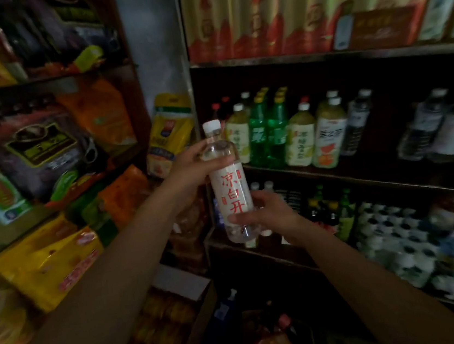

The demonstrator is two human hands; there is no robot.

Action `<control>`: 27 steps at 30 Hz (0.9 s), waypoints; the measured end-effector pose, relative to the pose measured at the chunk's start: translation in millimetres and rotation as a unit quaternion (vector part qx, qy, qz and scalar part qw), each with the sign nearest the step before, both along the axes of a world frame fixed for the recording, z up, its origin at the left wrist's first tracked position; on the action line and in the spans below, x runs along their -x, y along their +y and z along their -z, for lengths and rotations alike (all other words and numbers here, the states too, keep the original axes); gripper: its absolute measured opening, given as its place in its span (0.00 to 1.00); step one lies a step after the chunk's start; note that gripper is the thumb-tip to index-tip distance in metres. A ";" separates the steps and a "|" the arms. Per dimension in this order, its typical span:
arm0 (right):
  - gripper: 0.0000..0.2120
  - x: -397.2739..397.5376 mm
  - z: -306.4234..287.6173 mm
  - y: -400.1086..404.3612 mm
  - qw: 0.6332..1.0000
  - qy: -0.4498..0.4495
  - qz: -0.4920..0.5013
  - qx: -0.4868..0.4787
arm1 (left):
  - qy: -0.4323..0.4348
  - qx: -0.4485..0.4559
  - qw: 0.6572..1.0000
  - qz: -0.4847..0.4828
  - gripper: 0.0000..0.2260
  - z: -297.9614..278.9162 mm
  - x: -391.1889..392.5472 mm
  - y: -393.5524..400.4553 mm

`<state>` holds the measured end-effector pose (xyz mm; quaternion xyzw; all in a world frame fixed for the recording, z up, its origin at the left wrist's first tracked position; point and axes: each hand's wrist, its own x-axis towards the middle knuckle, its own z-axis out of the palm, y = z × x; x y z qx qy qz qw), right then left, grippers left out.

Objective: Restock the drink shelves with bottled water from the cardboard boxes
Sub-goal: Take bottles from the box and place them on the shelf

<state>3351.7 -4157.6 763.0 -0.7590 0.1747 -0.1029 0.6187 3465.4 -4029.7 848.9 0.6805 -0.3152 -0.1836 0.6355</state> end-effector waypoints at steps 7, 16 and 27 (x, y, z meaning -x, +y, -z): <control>0.24 88.0 -40.5 -78.1 0.993 -0.031 0.086 0.070 | -0.085 0.001 0.988 0.125 0.12 -40.9 66.7 -100.0; 0.34 206.2 -39.1 -209.0 0.962 -0.024 0.237 0.131 | -0.117 0.007 0.956 0.269 0.12 -47.5 161.4 -251.4; 0.30 345.0 -1.0 -383.0 0.895 0.031 0.412 0.168 | -0.118 -0.028 0.903 0.412 0.26 -11.2 282.8 -486.3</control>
